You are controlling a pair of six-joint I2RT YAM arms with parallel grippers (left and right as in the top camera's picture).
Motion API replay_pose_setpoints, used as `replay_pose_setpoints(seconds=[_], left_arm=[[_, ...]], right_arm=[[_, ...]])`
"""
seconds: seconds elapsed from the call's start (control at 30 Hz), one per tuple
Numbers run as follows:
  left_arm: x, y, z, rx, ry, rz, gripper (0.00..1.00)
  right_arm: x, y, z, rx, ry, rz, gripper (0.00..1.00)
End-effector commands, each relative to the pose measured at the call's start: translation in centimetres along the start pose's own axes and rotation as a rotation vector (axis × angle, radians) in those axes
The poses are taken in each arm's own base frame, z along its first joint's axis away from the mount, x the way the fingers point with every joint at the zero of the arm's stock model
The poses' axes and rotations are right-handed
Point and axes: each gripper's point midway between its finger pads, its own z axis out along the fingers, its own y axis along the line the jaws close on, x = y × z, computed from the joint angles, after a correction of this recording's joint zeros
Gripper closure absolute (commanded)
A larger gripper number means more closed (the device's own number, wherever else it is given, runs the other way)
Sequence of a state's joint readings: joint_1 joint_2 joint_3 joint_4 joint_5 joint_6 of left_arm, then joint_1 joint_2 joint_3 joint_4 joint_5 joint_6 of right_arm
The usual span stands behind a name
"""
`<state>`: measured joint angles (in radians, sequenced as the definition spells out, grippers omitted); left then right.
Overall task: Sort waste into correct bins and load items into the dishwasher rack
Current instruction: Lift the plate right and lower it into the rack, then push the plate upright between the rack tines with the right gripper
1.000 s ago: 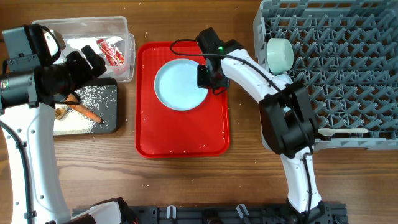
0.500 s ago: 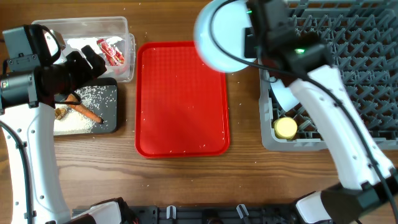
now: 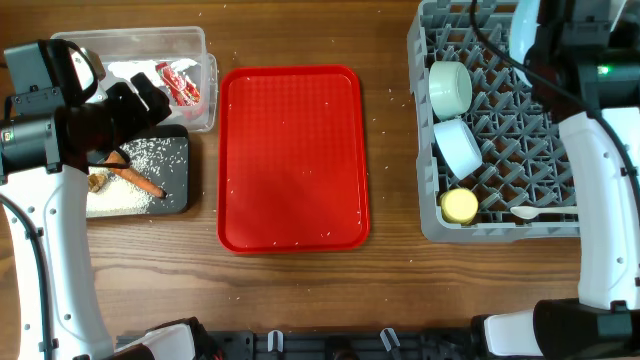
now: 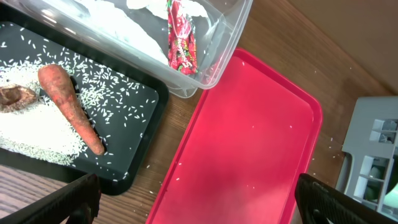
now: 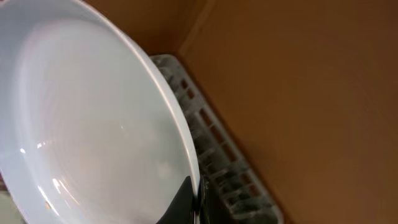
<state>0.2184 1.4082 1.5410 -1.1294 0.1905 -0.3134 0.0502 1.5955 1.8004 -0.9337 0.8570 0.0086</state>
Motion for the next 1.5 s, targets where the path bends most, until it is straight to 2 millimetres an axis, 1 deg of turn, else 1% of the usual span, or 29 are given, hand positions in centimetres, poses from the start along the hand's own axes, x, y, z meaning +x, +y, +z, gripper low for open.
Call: replay_pose_setpoints(seconds=[0.0,0.07,0.2,0.3,0.5,0.53,0.57,0.7,0.83,0.9,1.07,1.13,1.2,1.33,1.47], left_arm=[[-0.4,0.0,-0.2,-0.001,-0.012,-0.004,0.00],[-0.4,0.0,-0.2,-0.001,-0.012,-0.004,0.00],[-0.4,0.0,-0.2,-0.001,-0.012,-0.004,0.00],[-0.4,0.0,-0.2,-0.001,-0.011,-0.005,0.00],[-0.4,0.0,-0.2,-0.001,-0.011,-0.005,0.00],[-0.4,0.0,-0.2,-0.001,-0.011,-0.005,0.00],[-0.4,0.0,-0.2,-0.001,-0.012,-0.004,0.00],[-0.4,0.0,-0.2,-0.001,-0.012,-0.004,0.00],[-0.4,0.0,-0.2,-0.001,-0.011,-0.005,0.00],[-0.4,0.0,-0.2,-0.001,-0.012,-0.004,0.00],[-0.4,0.0,-0.2,-0.001,-0.012,-0.004,0.00],[-0.4,0.0,-0.2,-0.001,-0.011,-0.005,0.00],[-0.4,0.0,-0.2,-0.001,-0.012,-0.004,0.00],[-0.4,0.0,-0.2,-0.001,-0.012,-0.004,0.00],[-0.4,0.0,-0.2,-0.001,-0.011,-0.005,0.00]], right_arm=[[-0.4,0.5,1.6,0.036,0.002,-0.149,0.96],[-0.5,1.3,2.3,0.035,0.004,-0.219,0.96],[0.1,3.5,4.3,0.031,0.037,-0.404,0.96],[0.5,5.0,5.6,0.027,0.051,-0.467,0.96],[1.0,7.8,7.9,0.016,0.058,-0.479,0.96],[1.4,8.8,8.4,-0.012,0.062,-0.512,0.96],[1.7,9.3,8.8,-0.023,0.069,-0.523,0.96],[2.5,10.5,9.8,-0.030,0.088,-0.544,0.96],[3.4,12.4,10.6,-0.092,0.098,-0.558,0.96],[3.6,12.9,10.8,-0.107,0.098,-0.559,0.96],[3.7,13.4,11.0,-0.119,0.095,-0.558,0.96],[3.8,14.0,10.9,-0.156,0.091,-0.557,0.96],[3.9,14.0,10.9,-0.156,0.096,-0.562,0.96],[5.2,13.8,10.7,-0.166,0.143,-0.609,0.96],[7.3,13.3,10.3,-0.184,0.218,-0.679,0.96]])
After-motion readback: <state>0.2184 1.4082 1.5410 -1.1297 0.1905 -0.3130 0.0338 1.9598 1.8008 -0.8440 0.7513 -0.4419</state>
